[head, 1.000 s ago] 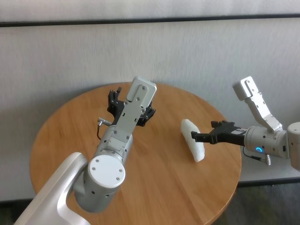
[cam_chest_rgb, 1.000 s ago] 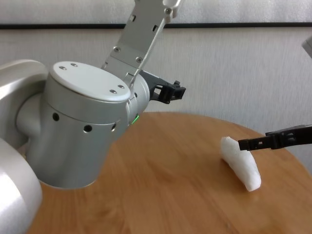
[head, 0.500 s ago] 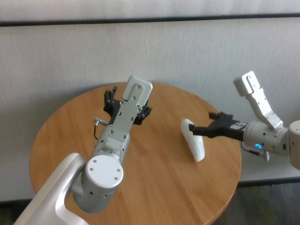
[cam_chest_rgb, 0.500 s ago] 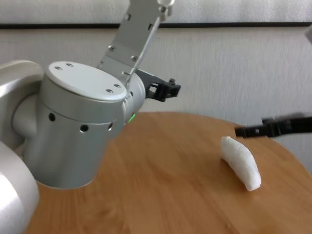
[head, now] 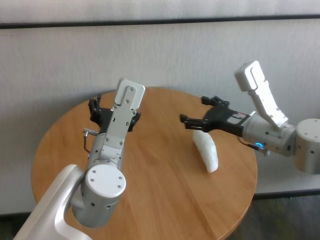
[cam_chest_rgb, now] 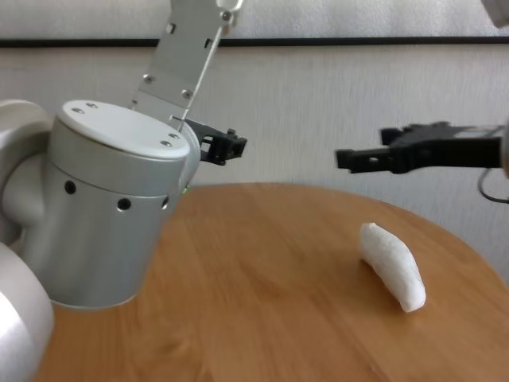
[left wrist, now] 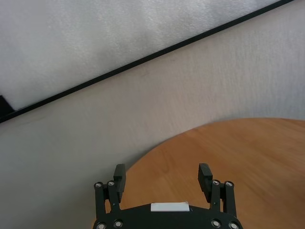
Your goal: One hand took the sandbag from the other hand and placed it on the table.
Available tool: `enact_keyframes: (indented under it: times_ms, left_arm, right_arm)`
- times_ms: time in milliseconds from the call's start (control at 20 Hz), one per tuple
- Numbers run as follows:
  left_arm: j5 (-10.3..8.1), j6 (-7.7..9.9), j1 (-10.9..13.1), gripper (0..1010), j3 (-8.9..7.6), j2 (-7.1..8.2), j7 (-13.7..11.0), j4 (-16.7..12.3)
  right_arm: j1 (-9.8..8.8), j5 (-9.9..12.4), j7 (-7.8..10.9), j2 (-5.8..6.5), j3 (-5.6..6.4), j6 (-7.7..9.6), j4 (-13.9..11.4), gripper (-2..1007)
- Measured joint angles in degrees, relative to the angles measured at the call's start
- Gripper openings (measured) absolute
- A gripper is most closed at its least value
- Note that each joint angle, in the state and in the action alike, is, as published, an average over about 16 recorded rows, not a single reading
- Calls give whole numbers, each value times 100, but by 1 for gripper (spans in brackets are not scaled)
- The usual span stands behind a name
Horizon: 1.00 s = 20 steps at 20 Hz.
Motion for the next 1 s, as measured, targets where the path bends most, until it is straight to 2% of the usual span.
enact_keyframes:
  times_ms: [200, 500, 750, 1000]
  left_arm:
    - [113, 87, 44, 1000, -116, -52, 141, -20]
    - [246, 180, 74, 1000, -222, -100, 251, -36]
    - [307, 224, 84, 1000, -258, -117, 283, -41]
    - [315, 238, 82, 1000, -260, -120, 275, -37]
  right_arm:
    - [74, -112, 98, -187, -59, -176, 8, 1002]
    - [159, -240, 220, -417, -155, -252, 50, 1002]
    - [181, -294, 279, -504, -200, -240, 53, 1002]
    - [174, -319, 290, -507, -217, -208, 28, 1002]
